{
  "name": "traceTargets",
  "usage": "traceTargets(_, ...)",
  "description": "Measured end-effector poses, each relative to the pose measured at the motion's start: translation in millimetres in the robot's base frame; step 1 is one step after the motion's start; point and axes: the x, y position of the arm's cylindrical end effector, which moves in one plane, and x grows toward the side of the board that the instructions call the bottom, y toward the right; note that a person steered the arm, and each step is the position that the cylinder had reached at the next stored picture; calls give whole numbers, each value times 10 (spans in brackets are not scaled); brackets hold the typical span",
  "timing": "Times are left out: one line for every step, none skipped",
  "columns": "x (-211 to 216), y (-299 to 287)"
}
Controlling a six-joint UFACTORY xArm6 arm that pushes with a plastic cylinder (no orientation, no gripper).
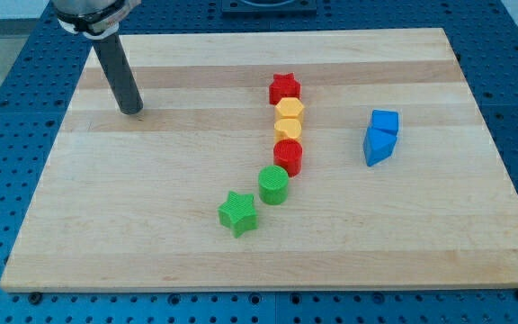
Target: Slide the green circle to the bottom right of the red circle
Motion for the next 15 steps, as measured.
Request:
traceTargets(546,2)
traceTargets(678,2)
traceTargets(985,377)
traceTargets(1280,655)
traceTargets(1410,961)
traceTargets(1457,1086)
traceTargets(1494,1164)
traceTargets(1545,1287)
traceTargets(1494,1287)
traceTargets(1309,1290)
traceTargets(1309,1290)
traceTargets(1320,1415)
traceTargets(1401,1662)
traceTargets(1414,1670)
traceTargets(1554,1769)
